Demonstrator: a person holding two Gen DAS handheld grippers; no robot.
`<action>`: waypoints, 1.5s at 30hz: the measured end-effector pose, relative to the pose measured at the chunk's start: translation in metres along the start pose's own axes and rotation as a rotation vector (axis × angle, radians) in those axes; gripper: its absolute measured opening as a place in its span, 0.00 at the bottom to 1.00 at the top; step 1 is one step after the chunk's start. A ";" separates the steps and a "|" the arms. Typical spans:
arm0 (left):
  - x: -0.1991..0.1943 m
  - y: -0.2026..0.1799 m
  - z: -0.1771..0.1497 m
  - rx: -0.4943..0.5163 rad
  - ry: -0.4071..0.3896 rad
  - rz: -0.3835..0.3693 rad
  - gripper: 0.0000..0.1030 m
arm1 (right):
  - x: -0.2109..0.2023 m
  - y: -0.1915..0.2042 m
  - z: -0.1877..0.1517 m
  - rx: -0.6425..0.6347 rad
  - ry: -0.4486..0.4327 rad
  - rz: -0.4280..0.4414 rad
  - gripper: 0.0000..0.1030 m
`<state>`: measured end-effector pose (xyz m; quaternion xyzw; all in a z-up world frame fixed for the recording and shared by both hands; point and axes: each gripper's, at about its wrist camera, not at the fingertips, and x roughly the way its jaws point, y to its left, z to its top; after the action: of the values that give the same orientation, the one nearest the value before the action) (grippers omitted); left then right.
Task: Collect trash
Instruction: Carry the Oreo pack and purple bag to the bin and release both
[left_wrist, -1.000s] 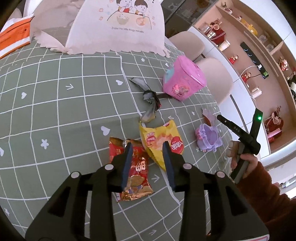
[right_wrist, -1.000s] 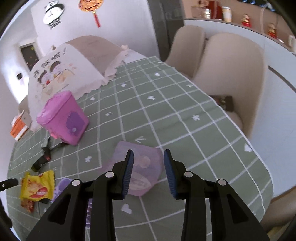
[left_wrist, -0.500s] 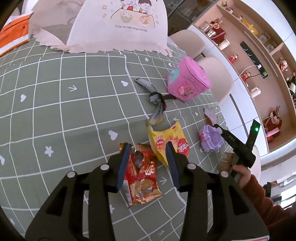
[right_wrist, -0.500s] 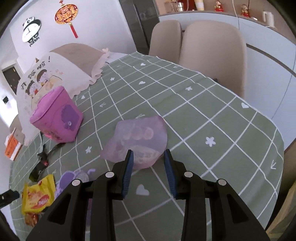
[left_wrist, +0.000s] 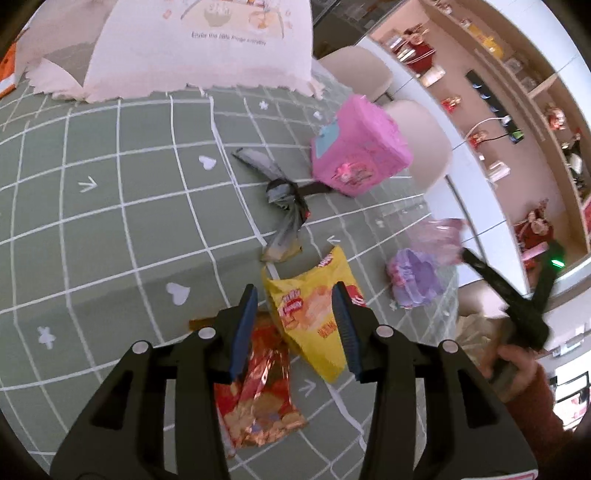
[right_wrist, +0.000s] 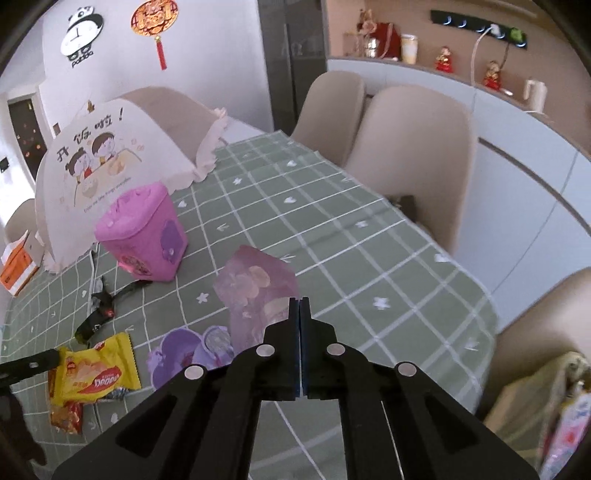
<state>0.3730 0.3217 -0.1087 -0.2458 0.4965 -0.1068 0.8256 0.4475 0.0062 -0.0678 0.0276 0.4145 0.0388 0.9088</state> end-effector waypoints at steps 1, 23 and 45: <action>0.005 -0.002 0.001 -0.004 0.005 0.008 0.39 | -0.008 -0.004 0.000 0.002 -0.004 -0.005 0.03; -0.067 -0.174 -0.047 0.152 -0.231 0.012 0.11 | -0.175 -0.109 -0.036 -0.099 -0.151 0.105 0.03; 0.077 -0.423 -0.166 0.387 0.010 -0.192 0.11 | -0.280 -0.337 -0.116 0.060 -0.254 -0.036 0.03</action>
<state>0.2940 -0.1225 -0.0154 -0.1283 0.4451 -0.2796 0.8410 0.1925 -0.3538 0.0387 0.0520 0.2976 0.0060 0.9532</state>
